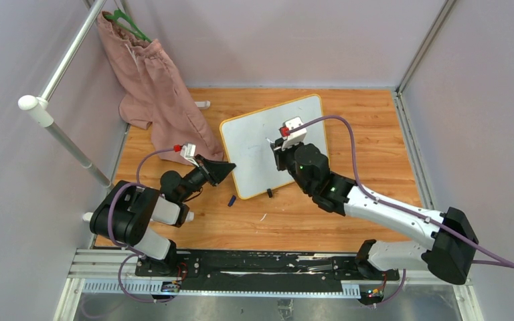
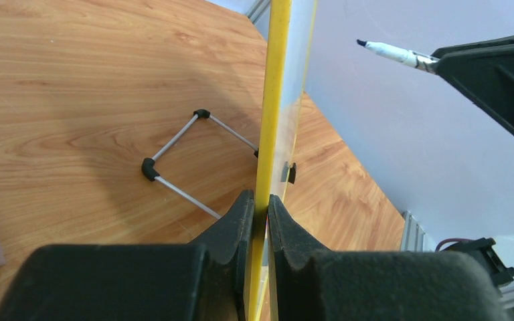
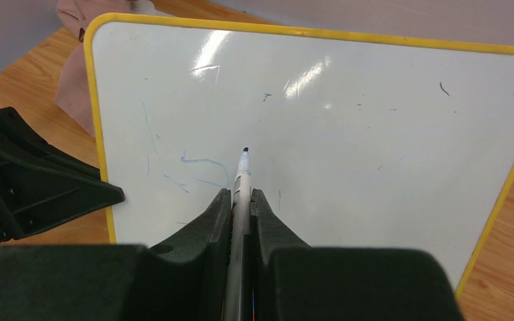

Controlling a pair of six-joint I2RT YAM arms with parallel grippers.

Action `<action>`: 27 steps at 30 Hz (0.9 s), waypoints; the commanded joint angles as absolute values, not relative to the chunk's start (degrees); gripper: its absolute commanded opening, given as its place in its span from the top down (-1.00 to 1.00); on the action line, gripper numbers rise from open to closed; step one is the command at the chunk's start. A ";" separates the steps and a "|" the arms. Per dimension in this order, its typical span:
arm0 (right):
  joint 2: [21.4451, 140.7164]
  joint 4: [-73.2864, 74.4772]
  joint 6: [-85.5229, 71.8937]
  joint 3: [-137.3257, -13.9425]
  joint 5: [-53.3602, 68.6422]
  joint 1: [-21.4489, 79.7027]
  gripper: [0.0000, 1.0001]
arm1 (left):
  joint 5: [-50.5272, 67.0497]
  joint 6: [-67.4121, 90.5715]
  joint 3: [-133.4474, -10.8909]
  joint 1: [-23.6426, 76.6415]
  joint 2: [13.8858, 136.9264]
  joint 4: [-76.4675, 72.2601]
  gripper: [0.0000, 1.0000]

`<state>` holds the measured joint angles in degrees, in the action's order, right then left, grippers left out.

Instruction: Write a sentence on the whiteboard

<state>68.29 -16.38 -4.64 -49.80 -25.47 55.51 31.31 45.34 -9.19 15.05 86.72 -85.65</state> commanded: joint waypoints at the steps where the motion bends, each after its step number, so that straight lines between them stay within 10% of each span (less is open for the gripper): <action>1: 68.92 -16.96 -3.81 -48.71 -23.09 54.02 1.00 | 31.37 44.47 -8.72 15.30 85.43 -88.70 1.00; 27: 74.98 -23.48 -4.69 -51.19 -23.66 53.09 1.00 | 31.55 44.39 -8.88 15.34 85.55 -88.71 1.00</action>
<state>74.74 -20.23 -4.67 -49.39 -22.26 53.95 31.35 45.15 -9.19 15.05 86.70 -85.65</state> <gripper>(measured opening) 0.153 0.140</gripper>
